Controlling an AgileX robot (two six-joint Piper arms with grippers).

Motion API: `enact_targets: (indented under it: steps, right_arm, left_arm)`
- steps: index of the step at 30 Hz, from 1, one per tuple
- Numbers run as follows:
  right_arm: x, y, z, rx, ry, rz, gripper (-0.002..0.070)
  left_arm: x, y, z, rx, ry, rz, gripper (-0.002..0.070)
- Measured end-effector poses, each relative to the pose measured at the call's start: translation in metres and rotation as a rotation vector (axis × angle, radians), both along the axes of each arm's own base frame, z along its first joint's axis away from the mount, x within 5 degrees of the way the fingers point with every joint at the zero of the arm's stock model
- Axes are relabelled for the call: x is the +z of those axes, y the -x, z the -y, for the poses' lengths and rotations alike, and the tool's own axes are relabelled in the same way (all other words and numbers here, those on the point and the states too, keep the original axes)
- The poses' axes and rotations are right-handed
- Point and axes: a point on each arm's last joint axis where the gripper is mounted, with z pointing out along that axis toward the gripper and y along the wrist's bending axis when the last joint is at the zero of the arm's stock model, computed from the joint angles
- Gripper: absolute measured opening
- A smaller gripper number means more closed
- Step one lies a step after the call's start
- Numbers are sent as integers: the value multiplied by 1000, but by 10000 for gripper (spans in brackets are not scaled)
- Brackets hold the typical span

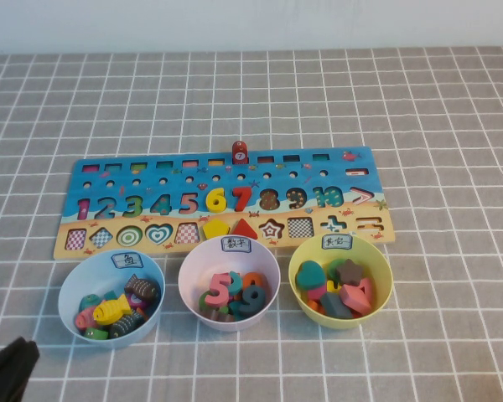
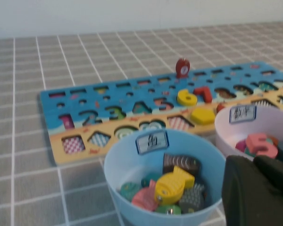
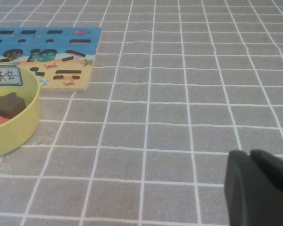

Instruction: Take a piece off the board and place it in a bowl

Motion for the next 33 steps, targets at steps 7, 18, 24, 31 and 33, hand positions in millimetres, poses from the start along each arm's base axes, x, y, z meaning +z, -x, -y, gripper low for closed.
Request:
enact_targets:
  steps: [7,18,24,31,33]
  right_arm:
    - [0,0,0,0,0,0,-18]
    - [0,0,0,0,0,0,-18]
    - [0,0,0,0,0,0,-18]
    - [0,0,0,0,0,0,-18]
    - [0,0,0,0,0,0,-18]
  left_arm:
    - [-20,1,0,-1,-26,-63,4]
    - [-8,-2,-8,115,-37,83,4]
    - [-2,3,-18,251,-16,178,4]
    - [-7,7,-19,261,-33,135,4]
    - [-10,7,-19,261,-42,108,4]
